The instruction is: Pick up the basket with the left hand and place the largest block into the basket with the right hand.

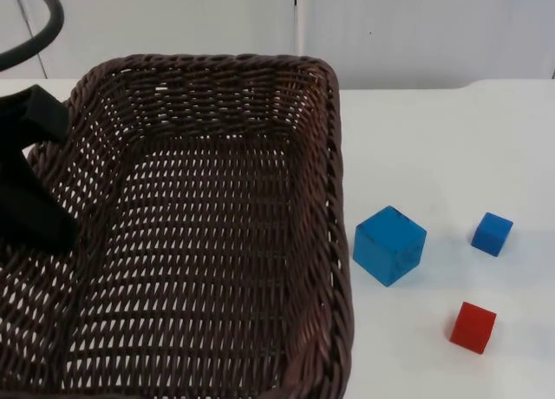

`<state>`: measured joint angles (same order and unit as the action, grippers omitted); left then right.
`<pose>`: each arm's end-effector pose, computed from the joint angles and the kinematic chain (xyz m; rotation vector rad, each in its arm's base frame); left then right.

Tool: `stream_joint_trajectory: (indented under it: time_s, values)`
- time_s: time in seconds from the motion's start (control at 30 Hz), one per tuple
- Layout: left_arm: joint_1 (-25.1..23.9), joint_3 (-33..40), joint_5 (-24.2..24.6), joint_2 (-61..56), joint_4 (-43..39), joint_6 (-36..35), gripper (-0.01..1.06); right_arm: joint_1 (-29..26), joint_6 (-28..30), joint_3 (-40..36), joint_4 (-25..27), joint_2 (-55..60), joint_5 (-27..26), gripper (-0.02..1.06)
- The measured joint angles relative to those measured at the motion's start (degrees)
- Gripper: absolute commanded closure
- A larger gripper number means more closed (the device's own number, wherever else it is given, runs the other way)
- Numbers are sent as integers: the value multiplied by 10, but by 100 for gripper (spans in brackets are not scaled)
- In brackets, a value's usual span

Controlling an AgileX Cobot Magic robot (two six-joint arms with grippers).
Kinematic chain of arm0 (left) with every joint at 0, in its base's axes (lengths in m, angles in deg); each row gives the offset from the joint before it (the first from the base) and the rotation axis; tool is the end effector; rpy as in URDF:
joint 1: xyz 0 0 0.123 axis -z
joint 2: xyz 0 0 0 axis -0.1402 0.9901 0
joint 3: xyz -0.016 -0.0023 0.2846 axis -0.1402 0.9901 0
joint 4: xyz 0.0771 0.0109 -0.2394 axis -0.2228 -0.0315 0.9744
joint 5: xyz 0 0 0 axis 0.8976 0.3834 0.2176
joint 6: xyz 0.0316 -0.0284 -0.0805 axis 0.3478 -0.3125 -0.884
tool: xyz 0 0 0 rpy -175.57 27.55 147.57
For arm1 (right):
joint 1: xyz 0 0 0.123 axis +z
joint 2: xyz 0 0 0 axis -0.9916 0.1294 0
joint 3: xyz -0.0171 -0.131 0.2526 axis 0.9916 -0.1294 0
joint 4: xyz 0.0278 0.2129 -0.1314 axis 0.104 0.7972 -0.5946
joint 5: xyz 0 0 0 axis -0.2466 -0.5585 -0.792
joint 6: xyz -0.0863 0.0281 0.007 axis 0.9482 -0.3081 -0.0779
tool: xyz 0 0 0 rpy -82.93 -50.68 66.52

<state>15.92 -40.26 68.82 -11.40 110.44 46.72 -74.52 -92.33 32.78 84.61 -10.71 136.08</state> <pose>0.1895 -0.0650 0.2356 -0.0469 2.7475 -0.7074 0.1318 0.0244 0.3350 -0.0554 2.3585 0.1999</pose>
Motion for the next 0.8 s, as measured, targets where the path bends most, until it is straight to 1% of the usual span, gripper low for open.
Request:
stream_joint_trajectory:
  time_s: [0.23,0.4,0.47,0.6,0.67,0.7,0.8]
  values:
    - [0,0,1,0,0,0,105,0,17,46,0,78,-2,-1]
    - [0,0,2,0,0,0,105,0,40,66,0,114,-3,-1]
    - [0,0,2,0,0,0,105,0,40,71,1,120,-3,-1]
    - [0,0,2,0,0,-1,105,4,74,90,13,137,-6,-1]
    - [0,0,2,0,0,-1,105,20,89,96,17,147,-6,-1]
    - [0,0,2,0,0,-1,105,20,89,96,17,147,-6,-1]
    - [0,0,1,0,0,-1,105,53,103,100,19,167,-7,-1]
